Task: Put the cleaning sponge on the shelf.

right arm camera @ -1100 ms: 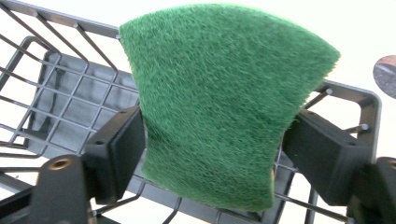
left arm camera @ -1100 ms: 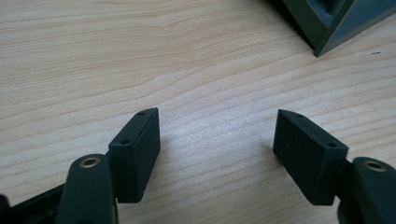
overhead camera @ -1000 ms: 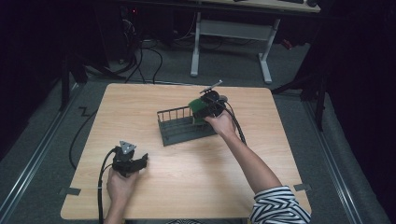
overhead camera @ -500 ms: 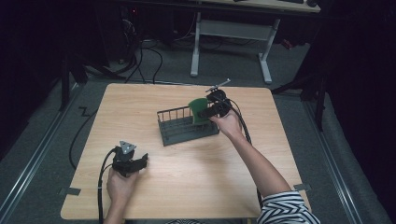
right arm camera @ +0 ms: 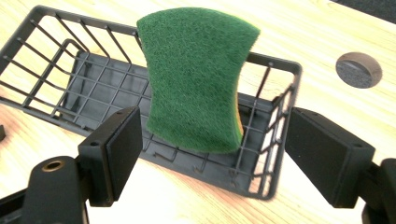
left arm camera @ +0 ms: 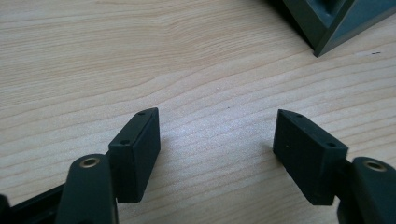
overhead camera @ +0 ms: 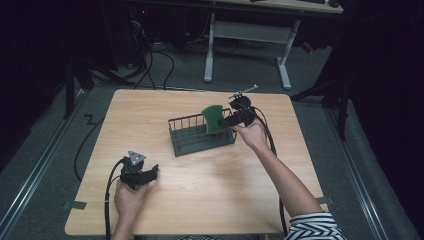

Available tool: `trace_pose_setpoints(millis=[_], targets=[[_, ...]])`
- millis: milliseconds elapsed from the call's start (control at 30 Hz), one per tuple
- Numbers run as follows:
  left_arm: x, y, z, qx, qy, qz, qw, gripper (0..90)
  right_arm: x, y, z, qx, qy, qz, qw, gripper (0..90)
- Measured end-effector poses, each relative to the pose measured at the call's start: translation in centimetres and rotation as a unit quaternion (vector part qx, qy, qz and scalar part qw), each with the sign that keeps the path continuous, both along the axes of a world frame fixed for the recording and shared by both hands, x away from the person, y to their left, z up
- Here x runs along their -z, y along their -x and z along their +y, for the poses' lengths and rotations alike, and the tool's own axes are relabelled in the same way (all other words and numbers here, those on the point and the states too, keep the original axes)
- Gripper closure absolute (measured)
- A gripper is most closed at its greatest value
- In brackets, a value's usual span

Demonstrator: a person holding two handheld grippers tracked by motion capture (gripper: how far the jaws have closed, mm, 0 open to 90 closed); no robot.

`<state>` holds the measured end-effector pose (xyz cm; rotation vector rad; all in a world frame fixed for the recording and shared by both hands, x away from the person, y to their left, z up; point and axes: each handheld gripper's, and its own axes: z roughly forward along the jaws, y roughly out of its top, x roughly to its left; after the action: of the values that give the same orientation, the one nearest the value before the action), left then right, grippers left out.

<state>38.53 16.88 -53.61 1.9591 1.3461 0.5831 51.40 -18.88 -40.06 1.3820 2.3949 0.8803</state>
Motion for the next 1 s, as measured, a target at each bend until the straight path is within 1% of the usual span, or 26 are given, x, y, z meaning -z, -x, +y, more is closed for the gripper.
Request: trace_pose_setpoints(millis=[33, 167, 200, 400, 467, 500, 533, 567, 700, 733, 900, 1000], targets=[[0.0, 0.0, 0.0, 0.0, 0.0, 0.0, 1.0, 32.4, 0.0, 0.0, 0.0, 0.0, 0.0, 0.0, 1.0, 19.3], [0.0, 0.0, 0.0, 0.0, 0.0, 0.0, 1.0, 32.4, -0.4, 0.7, -1.1, 0.004, -0.005, -0.004, 1.0, 19.4], [0.0, 0.0, 0.0, 0.0, 0.0, 0.0, 1.0, 32.4, -0.4, 0.7, -1.1, 0.004, -0.005, -0.004, 1.0, 19.4], [0.0, 0.0, 0.0, 0.0, 0.001, -0.001, 1.0, 32.4, -0.7, 1.8, -2.8, 0.007, -0.009, -0.008, 0.9999, 19.8], [0.0, 0.0, 0.0, 0.0, 0.0, -0.001, 1.0, 32.4, -0.7, 2.0, -3.0, 0.01, -0.011, -0.008, 0.9999, 19.9], [0.0, 0.0, 0.0, 0.0, 0.0, -0.001, 1.0, 32.4, -0.8, 2.3, -3.6, 0.012, -0.013, -0.01, 0.9998, 20.1], [0.0, 0.0, 0.0, 0.0, 0.0, -0.001, 1.0, 32.4, -0.8, 2.3, -3.6, 0.012, -0.013, -0.01, 0.9998, 20.1], [0.0, 0.0, 0.0, 0.001, 0.0, -0.001, 1.0, 32.4, -0.9, 2.6, -4.1, 0.015, -0.018, -0.012, 0.9996, 20.6], [0.0, 0.0, 0.0, 0.001, 0.0, -0.001, 1.0, 32.3, -1.1, 3.1, -4.8, 0.016, -0.021, -0.019, 0.9995, 21.2], [0.0, 0.0, 0.0, 0.001, 0.0, -0.001, 1.0, 32.3, -1.2, 3.4, -5.2, 0.018, -0.024, -0.022, 0.9993, 21.9], [0.0, 0.0, 0.0, 0.001, 0.0, -0.001, 1.0, 32.3, -1.3, 4.1, -6.1, 0.024, -0.032, -0.025, 0.9989, 22.5], [0.0, 0.0, 0.0, 0.001, 0.0, -0.001, 1.0, 32.2, -1.1, 4.8, -7.2, 0.029, -0.038, -0.027, 0.9985, 23.0]])
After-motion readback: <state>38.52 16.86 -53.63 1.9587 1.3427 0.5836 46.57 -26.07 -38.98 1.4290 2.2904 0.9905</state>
